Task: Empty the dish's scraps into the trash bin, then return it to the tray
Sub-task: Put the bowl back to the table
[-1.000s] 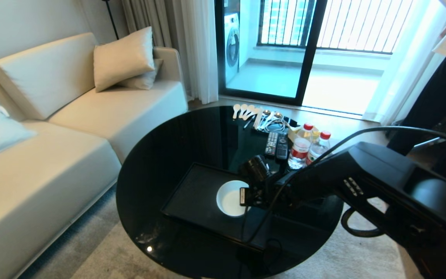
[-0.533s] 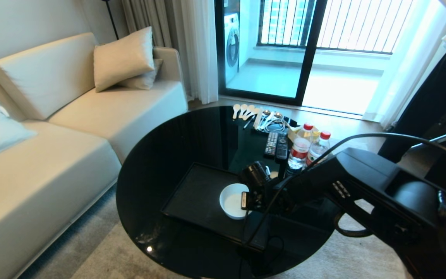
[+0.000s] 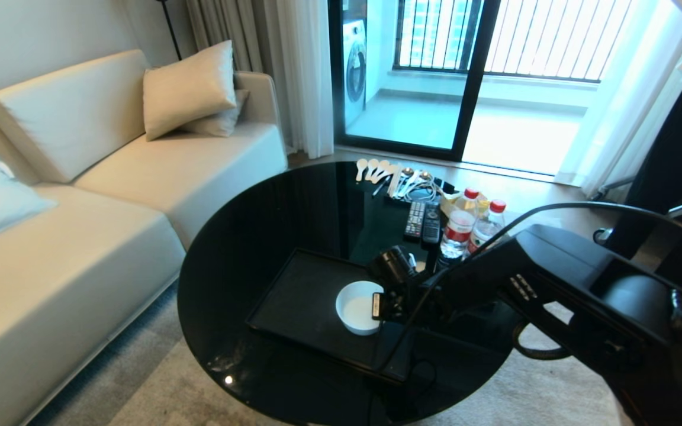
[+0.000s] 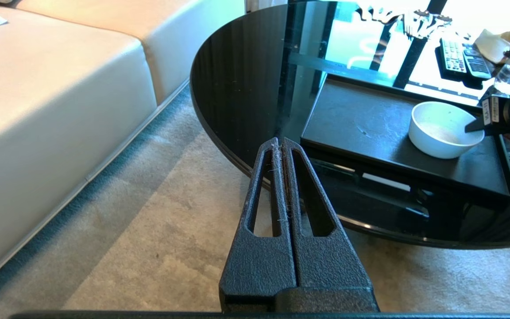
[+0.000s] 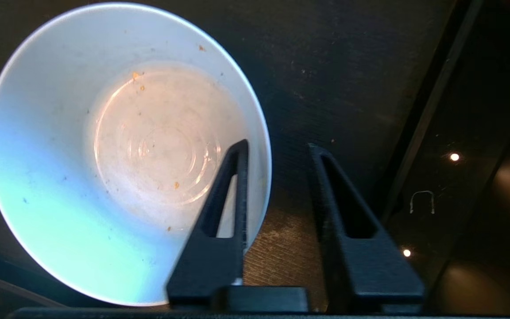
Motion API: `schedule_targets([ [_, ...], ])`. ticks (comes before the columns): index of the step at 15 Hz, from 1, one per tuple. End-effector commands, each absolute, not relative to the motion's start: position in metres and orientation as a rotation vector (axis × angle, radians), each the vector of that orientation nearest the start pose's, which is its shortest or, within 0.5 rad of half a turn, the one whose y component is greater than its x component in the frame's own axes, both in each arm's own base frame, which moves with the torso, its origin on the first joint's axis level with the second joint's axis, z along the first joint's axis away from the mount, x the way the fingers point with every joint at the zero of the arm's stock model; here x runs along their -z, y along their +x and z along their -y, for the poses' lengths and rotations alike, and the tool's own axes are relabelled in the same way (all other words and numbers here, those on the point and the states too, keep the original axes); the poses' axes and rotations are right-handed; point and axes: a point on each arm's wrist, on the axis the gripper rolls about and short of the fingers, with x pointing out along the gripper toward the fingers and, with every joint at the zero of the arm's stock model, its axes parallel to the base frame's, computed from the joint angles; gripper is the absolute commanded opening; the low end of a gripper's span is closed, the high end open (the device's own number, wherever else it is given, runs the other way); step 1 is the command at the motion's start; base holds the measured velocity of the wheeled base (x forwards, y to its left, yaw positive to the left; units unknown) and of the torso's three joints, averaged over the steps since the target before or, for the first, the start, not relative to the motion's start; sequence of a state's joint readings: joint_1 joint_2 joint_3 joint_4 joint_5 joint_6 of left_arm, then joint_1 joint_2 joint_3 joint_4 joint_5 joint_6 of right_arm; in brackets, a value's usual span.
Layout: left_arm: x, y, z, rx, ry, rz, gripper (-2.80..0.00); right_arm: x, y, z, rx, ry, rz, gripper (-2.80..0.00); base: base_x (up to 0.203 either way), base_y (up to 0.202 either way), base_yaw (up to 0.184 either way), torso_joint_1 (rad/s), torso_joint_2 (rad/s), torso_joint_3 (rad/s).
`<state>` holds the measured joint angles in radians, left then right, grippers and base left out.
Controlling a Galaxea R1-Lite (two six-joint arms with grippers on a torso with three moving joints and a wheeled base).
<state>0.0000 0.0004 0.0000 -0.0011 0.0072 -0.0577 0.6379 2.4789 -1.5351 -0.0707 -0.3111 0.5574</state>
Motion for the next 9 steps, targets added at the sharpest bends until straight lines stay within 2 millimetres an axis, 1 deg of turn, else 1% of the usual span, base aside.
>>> schedule_targets([
  [1,-0.076,-0.023,0.000,-0.008,-0.058,0.002,-2.80,-0.014,0.377,-0.272,-0.081,0.131,-0.819,0.00,0.000,0.000,0.000,0.000,0.00,0.000],
  [3,-0.076,-0.023,0.000,-0.008,-0.058,0.002,-2.80,-0.020,0.377,-0.273,-0.087,0.139,-0.807,0.00,0.000,0.000,0.000,0.000,0.00,0.000],
  [6,-0.076,-0.023,0.000,-0.008,-0.058,0.002,-2.80,-0.037,0.376,-0.273,-0.095,0.167,-0.776,0.00,0.000,0.000,0.000,0.000,0.00,0.000],
  [9,-0.076,-0.023,0.000,-0.008,-0.058,0.002,-2.80,-0.066,0.368,-0.270,-0.114,0.191,-0.735,0.00,0.000,0.000,0.000,0.000,0.00,0.000],
])
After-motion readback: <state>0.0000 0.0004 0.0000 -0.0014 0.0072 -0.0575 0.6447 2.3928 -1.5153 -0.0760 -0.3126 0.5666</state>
